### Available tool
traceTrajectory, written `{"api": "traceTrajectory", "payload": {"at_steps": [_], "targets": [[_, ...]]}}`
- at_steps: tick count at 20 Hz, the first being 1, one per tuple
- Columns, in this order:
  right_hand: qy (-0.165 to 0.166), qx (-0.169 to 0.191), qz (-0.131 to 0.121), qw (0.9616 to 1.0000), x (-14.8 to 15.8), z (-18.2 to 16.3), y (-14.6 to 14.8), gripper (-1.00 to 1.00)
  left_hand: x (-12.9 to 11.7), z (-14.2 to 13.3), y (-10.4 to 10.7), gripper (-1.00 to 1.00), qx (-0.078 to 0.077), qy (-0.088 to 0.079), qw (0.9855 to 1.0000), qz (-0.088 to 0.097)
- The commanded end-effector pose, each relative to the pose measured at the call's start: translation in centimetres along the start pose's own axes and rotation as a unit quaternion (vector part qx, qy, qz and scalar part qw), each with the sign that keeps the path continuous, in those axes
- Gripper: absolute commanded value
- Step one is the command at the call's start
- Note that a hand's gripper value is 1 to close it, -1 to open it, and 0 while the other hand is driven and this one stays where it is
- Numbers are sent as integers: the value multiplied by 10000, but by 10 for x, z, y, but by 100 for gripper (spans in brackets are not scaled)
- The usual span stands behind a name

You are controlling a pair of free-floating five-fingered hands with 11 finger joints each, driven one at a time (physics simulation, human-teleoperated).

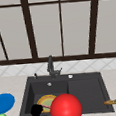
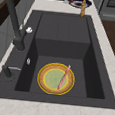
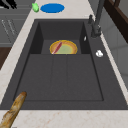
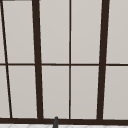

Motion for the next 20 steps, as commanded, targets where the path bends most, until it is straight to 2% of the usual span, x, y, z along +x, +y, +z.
{"api": "traceTrajectory", "payload": {"at_steps": [1,5,8,12,20], "targets": [[-31,575,44,9983,21,9,2,-100,0,0,0,0,0,0,10000,0],[-90,925,-17,9957,40,28,7,-100,0,0,0,0,0,0,10000,0],[-97,1241,-8,9922,54,36,7,-100,0,0,0,0,0,0,10000,0],[-34,1504,57,9886,51,52,-15,-100,0,0,0,0,0,0,10000,0],[-220,2125,-68,9769,61,100,1,-100,0,0,0,0,0,0,10000,0]]}}
